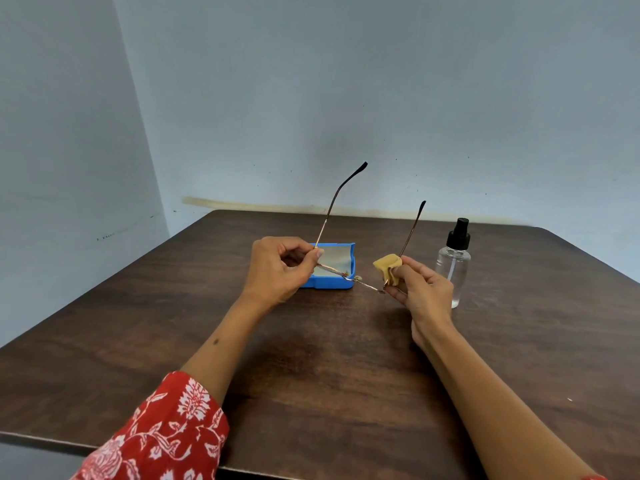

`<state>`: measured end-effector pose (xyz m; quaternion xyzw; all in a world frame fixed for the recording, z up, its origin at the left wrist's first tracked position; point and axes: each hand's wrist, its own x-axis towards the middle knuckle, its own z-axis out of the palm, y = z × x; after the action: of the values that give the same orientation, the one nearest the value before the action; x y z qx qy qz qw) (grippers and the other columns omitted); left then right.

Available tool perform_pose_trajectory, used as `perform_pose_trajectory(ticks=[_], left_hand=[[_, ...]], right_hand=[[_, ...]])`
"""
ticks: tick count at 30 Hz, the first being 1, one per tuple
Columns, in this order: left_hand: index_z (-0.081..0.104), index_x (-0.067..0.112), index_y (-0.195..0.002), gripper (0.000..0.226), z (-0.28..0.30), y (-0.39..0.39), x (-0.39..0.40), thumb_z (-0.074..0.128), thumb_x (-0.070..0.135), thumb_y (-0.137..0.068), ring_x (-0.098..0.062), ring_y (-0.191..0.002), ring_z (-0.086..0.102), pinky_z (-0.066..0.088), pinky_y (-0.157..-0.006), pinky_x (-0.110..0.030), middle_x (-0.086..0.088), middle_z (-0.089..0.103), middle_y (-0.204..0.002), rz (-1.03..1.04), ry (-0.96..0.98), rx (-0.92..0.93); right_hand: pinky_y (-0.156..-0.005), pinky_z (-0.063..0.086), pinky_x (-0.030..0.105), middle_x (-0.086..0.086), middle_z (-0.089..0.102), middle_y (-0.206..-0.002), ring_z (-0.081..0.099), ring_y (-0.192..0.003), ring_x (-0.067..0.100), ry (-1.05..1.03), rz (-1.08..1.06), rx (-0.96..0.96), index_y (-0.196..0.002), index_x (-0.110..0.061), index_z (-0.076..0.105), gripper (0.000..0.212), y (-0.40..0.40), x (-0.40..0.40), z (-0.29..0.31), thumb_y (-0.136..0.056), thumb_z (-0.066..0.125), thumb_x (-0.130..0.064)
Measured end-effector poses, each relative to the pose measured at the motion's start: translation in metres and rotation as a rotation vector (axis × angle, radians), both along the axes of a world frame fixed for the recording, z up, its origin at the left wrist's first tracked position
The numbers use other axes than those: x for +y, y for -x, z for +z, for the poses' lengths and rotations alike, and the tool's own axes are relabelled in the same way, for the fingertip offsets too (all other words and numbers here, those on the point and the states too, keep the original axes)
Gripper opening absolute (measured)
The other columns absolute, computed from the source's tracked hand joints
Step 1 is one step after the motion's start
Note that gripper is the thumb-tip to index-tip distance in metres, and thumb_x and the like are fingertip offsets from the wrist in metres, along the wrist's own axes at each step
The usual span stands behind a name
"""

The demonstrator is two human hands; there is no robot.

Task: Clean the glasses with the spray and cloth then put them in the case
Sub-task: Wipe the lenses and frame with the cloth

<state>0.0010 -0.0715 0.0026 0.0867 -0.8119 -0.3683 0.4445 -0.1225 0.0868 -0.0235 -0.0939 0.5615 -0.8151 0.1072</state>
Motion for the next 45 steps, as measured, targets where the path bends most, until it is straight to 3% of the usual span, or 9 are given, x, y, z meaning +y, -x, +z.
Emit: perform_pose_trajectory(ticks=[3,7,11,18,22,28,33,38,45], left_hand=[[0.073,0.019,-0.076,0.009,-0.003,0.000,-0.004,0.071,0.012,-0.081,-0.022,-0.063,0.069,0.060,-0.066,-0.037,-0.003,0.071,-0.066,-0.016,-0.053,-0.037],[0.072,0.013,-0.077,0.007,-0.009,-0.002,-0.011,0.071,0.006,-0.079,-0.019,-0.064,0.070,0.060,-0.066,-0.029,-0.011,0.071,-0.074,-0.067,-0.294,-0.153],[0.071,-0.004,-0.086,0.011,-0.014,-0.005,-0.013,0.071,-0.003,-0.075,-0.013,-0.059,0.067,0.059,-0.063,-0.024,-0.009,0.069,-0.074,-0.104,-0.467,-0.217],[0.070,0.005,-0.080,0.012,-0.024,-0.006,0.000,0.074,-0.004,-0.072,-0.016,-0.071,0.069,0.057,-0.062,-0.018,-0.012,0.070,-0.084,-0.068,-0.610,-0.238],[0.071,0.011,-0.081,0.010,-0.031,-0.003,0.005,0.074,0.003,-0.075,-0.016,-0.076,0.070,0.058,-0.069,-0.022,-0.009,0.071,-0.089,-0.004,-0.571,-0.244],[0.072,0.009,-0.088,0.011,-0.031,-0.003,0.011,0.074,0.006,-0.076,0.000,-0.065,0.068,0.054,-0.063,-0.011,0.002,0.070,-0.081,0.068,-0.399,-0.275],[0.071,0.008,-0.088,0.009,-0.031,-0.003,0.015,0.071,0.006,-0.080,-0.005,-0.063,0.067,0.055,-0.063,-0.012,-0.003,0.070,-0.078,0.090,-0.335,-0.282],[0.072,0.008,-0.086,0.007,-0.031,-0.004,0.018,0.071,0.007,-0.079,-0.006,-0.061,0.067,0.056,-0.066,-0.016,-0.004,0.071,-0.076,0.079,-0.298,-0.293],[0.071,0.007,-0.085,0.008,-0.030,-0.006,0.018,0.072,0.004,-0.078,-0.005,-0.059,0.067,0.057,-0.064,-0.016,-0.006,0.070,-0.075,0.059,-0.344,-0.283]], right_hand=[[-0.075,0.058,0.031,0.005,0.069,-0.088,0.066,-0.082,0.015,-0.015,0.013,0.012,-0.103,-0.007,0.067,0.022,0.001,0.001,0.000,-0.082,0.066,-0.001],[-0.069,0.057,0.026,0.004,0.069,-0.079,0.064,-0.073,0.013,-0.104,-0.007,0.107,-0.098,-0.007,0.070,0.021,0.000,0.002,-0.001,-0.079,0.071,-0.001],[-0.078,0.057,0.036,0.003,0.071,-0.074,0.067,-0.072,0.017,-0.237,-0.063,0.239,-0.078,-0.024,0.068,0.019,-0.001,0.003,-0.003,-0.075,0.075,-0.007],[-0.078,0.057,0.037,-0.003,0.069,-0.067,0.068,-0.071,0.016,-0.346,-0.119,0.321,-0.066,-0.031,0.065,0.021,-0.003,0.004,-0.001,-0.073,0.078,-0.015],[-0.068,0.055,0.027,-0.002,0.069,-0.068,0.068,-0.070,0.016,-0.359,-0.156,0.342,-0.068,-0.029,0.066,0.015,-0.002,0.005,-0.002,-0.075,0.077,-0.021],[-0.069,0.053,0.025,-0.003,0.069,-0.071,0.066,-0.071,0.011,-0.387,-0.198,0.371,-0.074,-0.024,0.067,0.007,0.000,0.002,-0.005,-0.077,0.073,-0.024],[-0.069,0.051,0.020,-0.006,0.068,-0.079,0.064,-0.076,0.007,-0.364,-0.227,0.402,-0.087,-0.019,0.066,0.010,-0.003,0.002,-0.004,-0.080,0.072,-0.022],[-0.063,0.045,0.002,-0.007,0.067,-0.083,0.062,-0.077,-0.001,-0.284,-0.301,0.514,-0.098,-0.014,0.067,0.016,-0.008,0.003,0.005,-0.082,0.068,-0.013],[-0.063,0.045,0.002,-0.004,0.068,-0.083,0.062,-0.075,0.000,-0.292,-0.322,0.544,-0.098,-0.012,0.066,0.016,-0.010,0.003,0.004,-0.082,0.066,-0.011]])
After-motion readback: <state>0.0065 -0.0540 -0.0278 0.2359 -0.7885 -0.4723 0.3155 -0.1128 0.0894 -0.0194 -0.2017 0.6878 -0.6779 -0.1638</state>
